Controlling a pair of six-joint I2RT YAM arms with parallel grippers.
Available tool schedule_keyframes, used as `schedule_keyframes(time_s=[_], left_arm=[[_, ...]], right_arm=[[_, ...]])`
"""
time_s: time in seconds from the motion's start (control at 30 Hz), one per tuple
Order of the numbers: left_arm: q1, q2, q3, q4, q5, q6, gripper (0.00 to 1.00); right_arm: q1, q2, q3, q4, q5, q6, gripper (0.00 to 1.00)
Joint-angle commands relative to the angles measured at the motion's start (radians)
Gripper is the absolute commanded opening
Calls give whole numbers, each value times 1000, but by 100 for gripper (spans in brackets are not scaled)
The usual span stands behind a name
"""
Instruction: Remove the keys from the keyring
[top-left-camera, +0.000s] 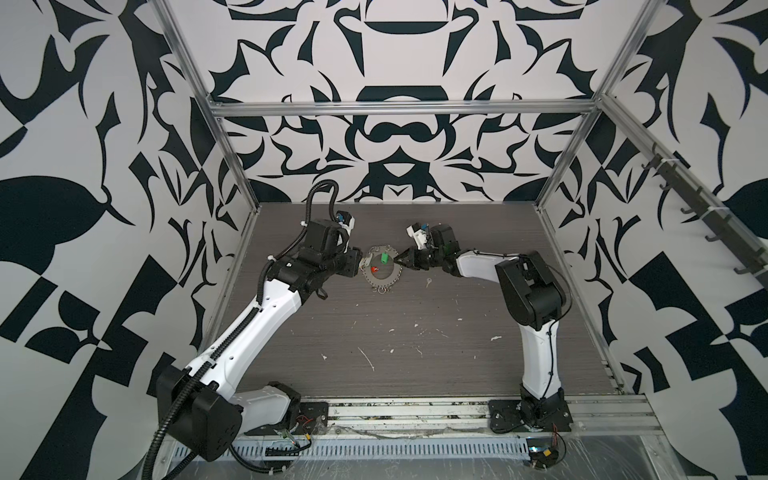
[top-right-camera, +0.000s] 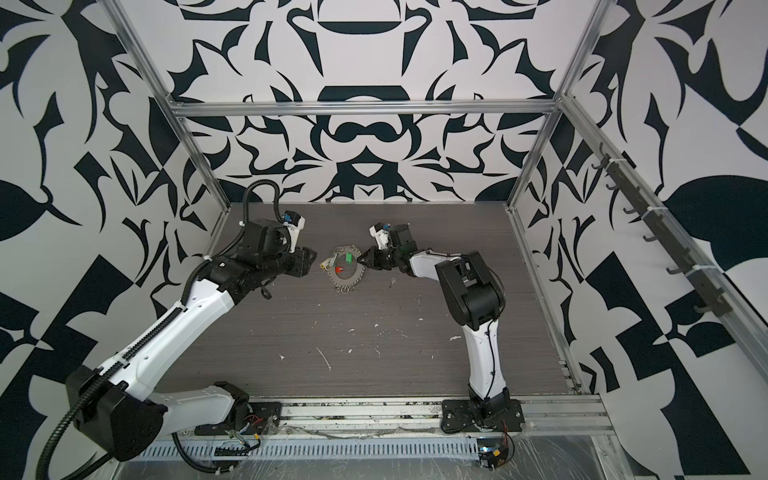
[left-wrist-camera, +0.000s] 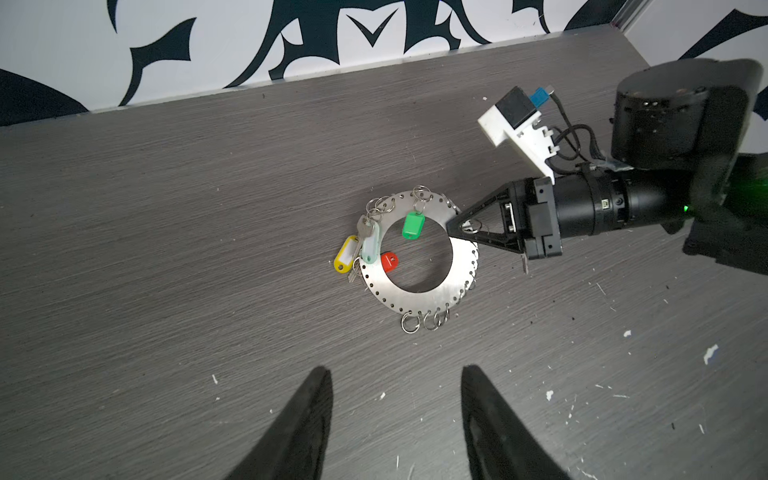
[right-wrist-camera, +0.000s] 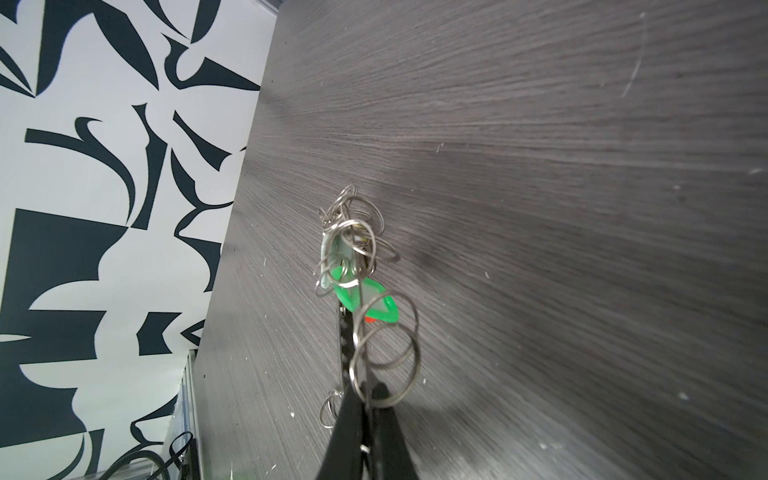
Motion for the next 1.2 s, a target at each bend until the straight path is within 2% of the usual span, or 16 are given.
schedule_keyframes(time_s=[0.0, 0.67, 0.97, 1.03, 1.17], left_arm=[[7, -23, -15, -15, 35, -13, 53], [16, -34, -16, -12, 88, -40, 53], [18, -29, -20, 5, 55, -33, 58], [19, -28, -21, 13, 19, -32, 61], [21, -22, -19, 24, -37, -24, 66]], right_arm=[[-3, 40, 8, -175, 120, -91, 2], [-7, 61, 33, -218, 196, -90, 31], [-13, -2, 56, -329, 330, -112, 67], [-17, -8, 90, -381, 351, -119, 72], [-21, -22, 130, -450, 416, -147, 75]])
